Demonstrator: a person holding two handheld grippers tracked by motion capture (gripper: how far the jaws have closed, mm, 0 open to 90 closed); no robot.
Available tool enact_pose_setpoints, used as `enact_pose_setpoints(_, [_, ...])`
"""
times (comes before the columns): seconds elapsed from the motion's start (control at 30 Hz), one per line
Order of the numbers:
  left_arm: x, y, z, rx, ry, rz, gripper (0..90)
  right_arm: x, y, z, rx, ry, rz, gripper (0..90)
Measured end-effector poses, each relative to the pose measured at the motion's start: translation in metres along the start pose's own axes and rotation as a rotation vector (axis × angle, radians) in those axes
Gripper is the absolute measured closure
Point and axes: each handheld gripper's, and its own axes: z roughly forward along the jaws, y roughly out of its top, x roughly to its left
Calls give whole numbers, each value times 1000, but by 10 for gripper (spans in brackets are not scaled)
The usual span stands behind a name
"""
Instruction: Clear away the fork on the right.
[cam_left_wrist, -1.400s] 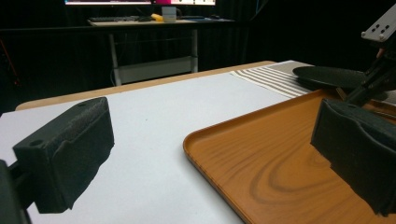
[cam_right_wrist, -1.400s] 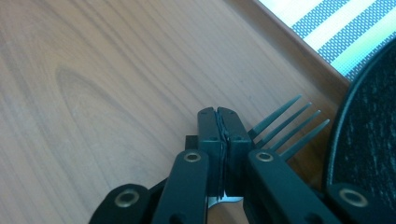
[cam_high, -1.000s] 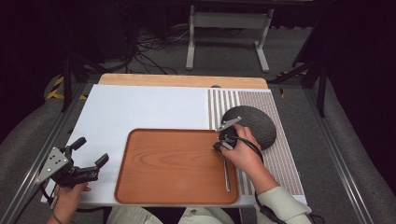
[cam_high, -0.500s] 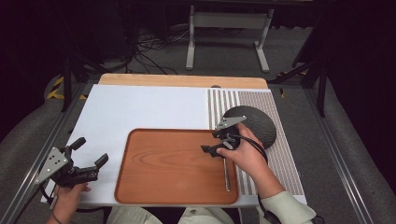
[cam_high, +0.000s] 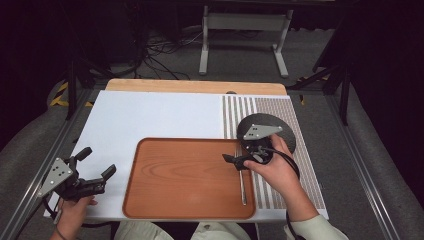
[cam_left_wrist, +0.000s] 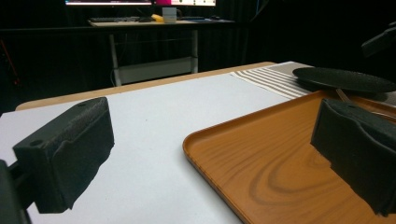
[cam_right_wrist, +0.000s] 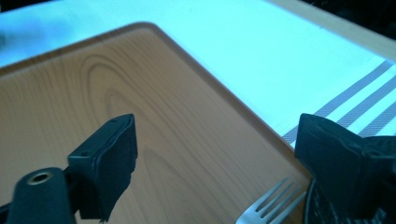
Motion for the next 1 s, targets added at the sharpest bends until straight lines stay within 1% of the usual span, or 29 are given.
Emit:
enact_pose_setpoints(0.13, [0,0,0,0,1,-2,0,-2,-5,-13,-63,-3,-1,123])
enact_pose_setpoints(0.17, [0,0,0,0,2,-2,0,-3,-6,-17,-74,-10,3,122])
enact_pose_setpoints(0.2, [0,0,0,0,2,-2,0,-3,-6,-17,-74,-10,3,122])
enact_pose_setpoints(0.23, [0,0,0,1,2,-2,0,-5,-10,-25,-101,-16,-3,115])
enact_pose_setpoints(0.3, [0,0,0,2,2,-4,0,-6,-12,-28,-109,-18,-1,115])
enact_pose_setpoints(0.47, [0,-1,0,3,6,-4,0,-12,-22,-43,-152,-51,25,97])
enact_pose_setpoints(0.6, [1,-1,0,4,8,-4,0,-16,-30,-53,-185,-57,25,97])
enact_pose_setpoints(0.7, [1,-1,0,5,9,-6,0,-19,-37,-59,-208,-62,37,94])
enact_pose_setpoints(0.77, [1,-1,0,6,9,-5,0,-21,-42,-62,-213,-74,48,86])
enact_pose_setpoints(0.8, [1,-1,0,4,10,-5,0,-22,-47,-64,-219,-90,57,71])
enact_pose_setpoints(0.83, [1,-1,0,4,10,-5,0,-22,-47,-64,-219,-90,57,71])
enact_pose_setpoints(0.9, [1,-1,0,5,9,-3,0,-24,-52,-67,-219,-110,60,65])
enact_pose_setpoints(1.0, [1,-1,0,4,11,-4,0,-26,-62,-69,-242,-111,83,65])
